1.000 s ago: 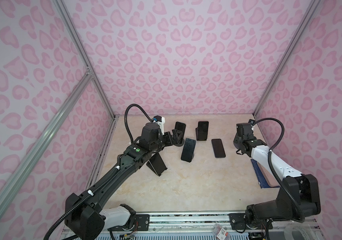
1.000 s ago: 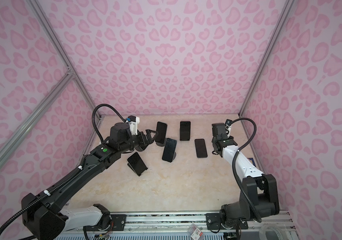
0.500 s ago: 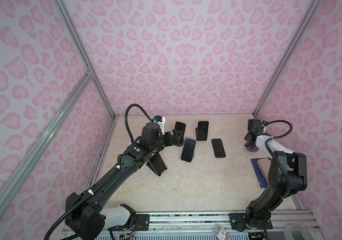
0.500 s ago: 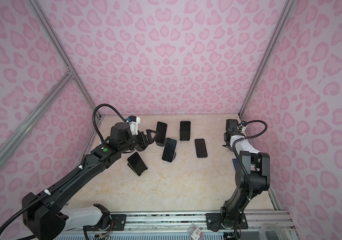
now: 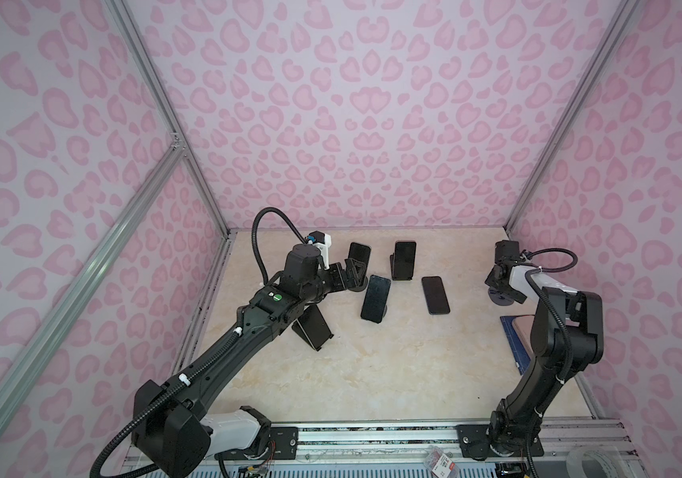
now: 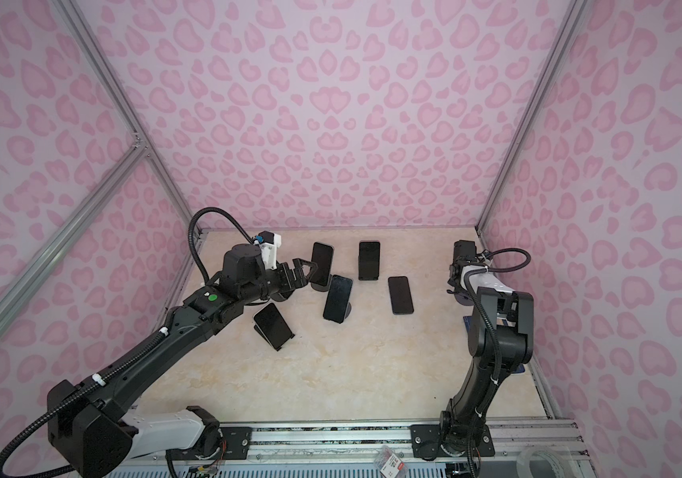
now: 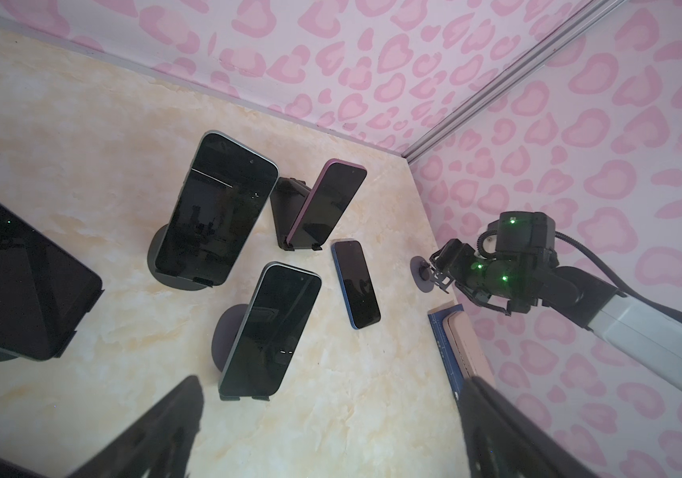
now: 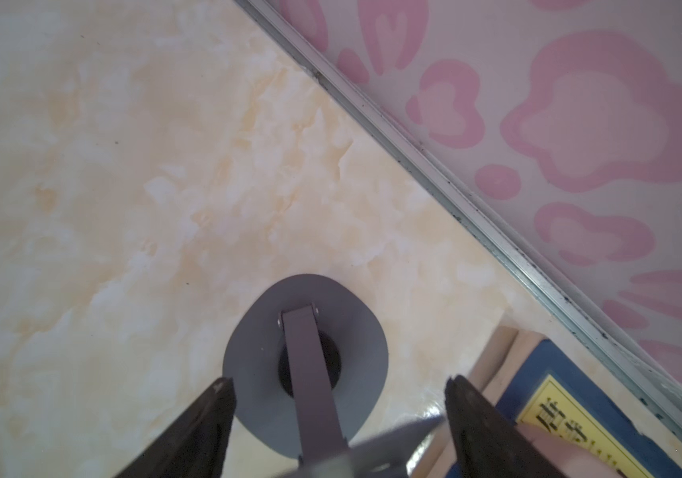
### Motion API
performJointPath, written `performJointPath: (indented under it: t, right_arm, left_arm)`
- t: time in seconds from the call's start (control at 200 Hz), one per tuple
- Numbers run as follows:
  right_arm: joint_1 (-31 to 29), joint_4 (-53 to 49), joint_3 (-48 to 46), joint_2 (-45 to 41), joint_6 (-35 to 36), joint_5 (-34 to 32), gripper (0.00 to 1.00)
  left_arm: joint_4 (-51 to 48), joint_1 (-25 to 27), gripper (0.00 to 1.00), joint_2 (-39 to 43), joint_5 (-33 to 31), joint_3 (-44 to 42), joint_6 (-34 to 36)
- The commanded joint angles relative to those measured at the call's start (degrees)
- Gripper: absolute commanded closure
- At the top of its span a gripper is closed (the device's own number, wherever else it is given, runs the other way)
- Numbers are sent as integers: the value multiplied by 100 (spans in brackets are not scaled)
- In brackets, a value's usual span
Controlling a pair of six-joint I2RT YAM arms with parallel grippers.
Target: Remove the phone from the phone stand
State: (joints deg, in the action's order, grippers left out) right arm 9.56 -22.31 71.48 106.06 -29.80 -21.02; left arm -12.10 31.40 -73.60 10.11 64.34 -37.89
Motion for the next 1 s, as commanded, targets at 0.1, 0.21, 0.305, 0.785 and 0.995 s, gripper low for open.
performJointPath:
  t: [0.1, 0.21, 0.305, 0.785, 0.995]
  right_arm:
    - [4, -205, 37, -751, 61, 21, 5]
    - [-19, -402, 111, -1160, 103, 146, 5]
    - [-175, -468, -18, -1729, 138, 364, 6]
    - [-3254, 37, -1702, -4412, -59, 188, 21]
    - [-4523, 11, -1571, -4191, 76, 293, 17]
  left_arm:
    - [127, -2, 0, 13, 27, 16, 36]
    - [109, -2, 0, 46, 48, 53, 69]
    - [76, -2, 0, 130, -90, 61, 134]
    - [-59, -113, 2, 1373, -3713, -676, -407]
    - [33, -291, 3, 1600, -4532, -914, -533]
